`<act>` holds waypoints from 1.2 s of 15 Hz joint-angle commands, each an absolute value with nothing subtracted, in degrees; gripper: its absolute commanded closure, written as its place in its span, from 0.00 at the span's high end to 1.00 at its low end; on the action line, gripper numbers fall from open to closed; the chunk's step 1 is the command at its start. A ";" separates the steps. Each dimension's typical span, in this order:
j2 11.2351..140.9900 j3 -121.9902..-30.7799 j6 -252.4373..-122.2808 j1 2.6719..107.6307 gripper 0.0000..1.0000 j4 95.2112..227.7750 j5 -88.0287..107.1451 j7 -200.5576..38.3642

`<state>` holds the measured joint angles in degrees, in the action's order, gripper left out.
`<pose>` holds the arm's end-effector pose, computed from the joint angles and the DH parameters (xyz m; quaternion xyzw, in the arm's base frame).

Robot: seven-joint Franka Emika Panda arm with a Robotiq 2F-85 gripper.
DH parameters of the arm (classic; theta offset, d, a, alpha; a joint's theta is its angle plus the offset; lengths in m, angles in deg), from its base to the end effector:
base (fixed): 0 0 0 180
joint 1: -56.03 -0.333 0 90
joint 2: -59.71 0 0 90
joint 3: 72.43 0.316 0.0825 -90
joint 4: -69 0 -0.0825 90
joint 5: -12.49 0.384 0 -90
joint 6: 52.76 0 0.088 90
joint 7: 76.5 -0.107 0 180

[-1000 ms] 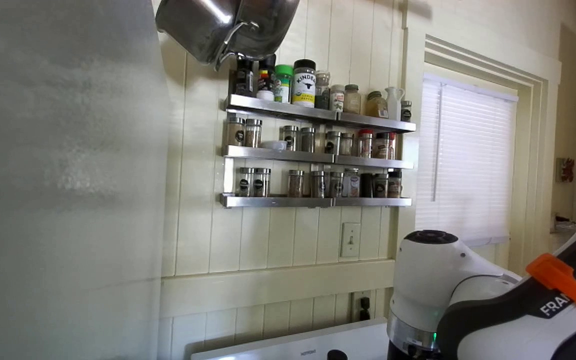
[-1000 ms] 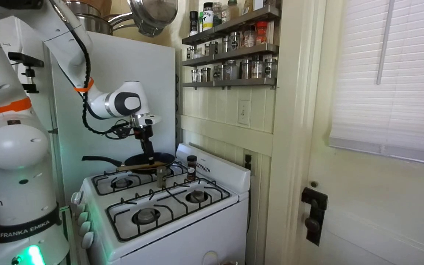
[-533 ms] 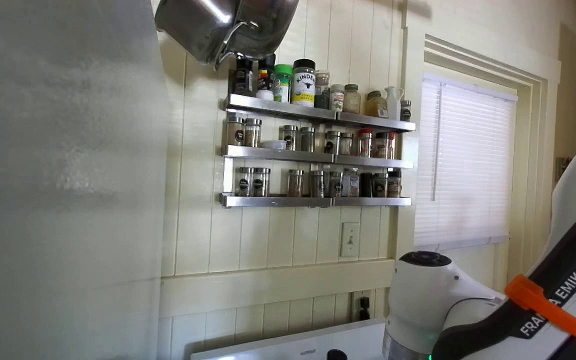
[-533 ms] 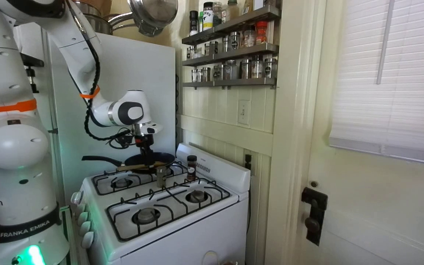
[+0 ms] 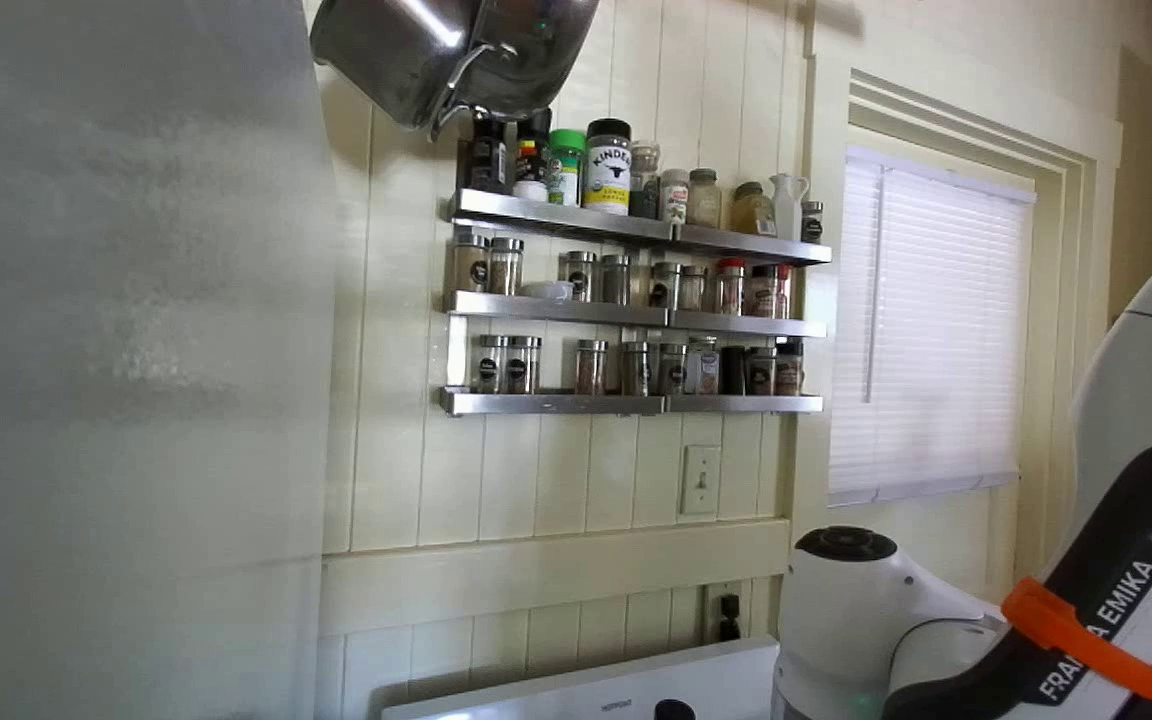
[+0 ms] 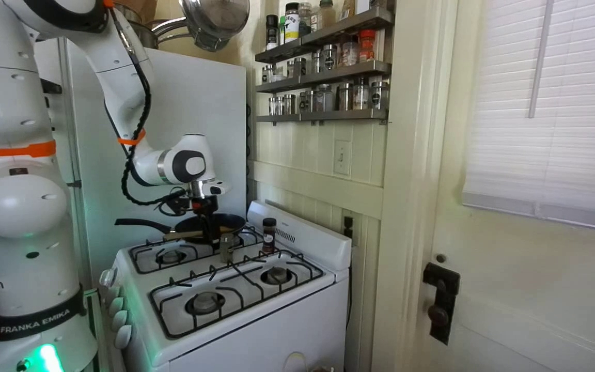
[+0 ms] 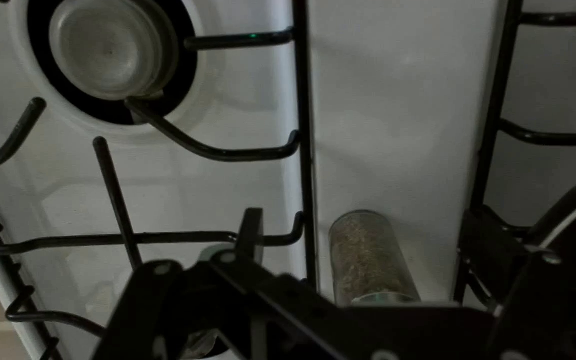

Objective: Put the spice bottle on the bottle shelf

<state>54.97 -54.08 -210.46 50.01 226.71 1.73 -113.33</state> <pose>0.3620 0.1695 0.2486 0.9977 -0.0231 0.0590 0.0254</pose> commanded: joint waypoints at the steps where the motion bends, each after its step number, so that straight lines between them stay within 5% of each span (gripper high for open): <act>1: 57.41 -54.00 -215.55 51.12 1.00 226.70 -3.07 -115.93; 18: 59.31 -55.49 -222.26 54.20 1.00 226.52 -29.08 -136.38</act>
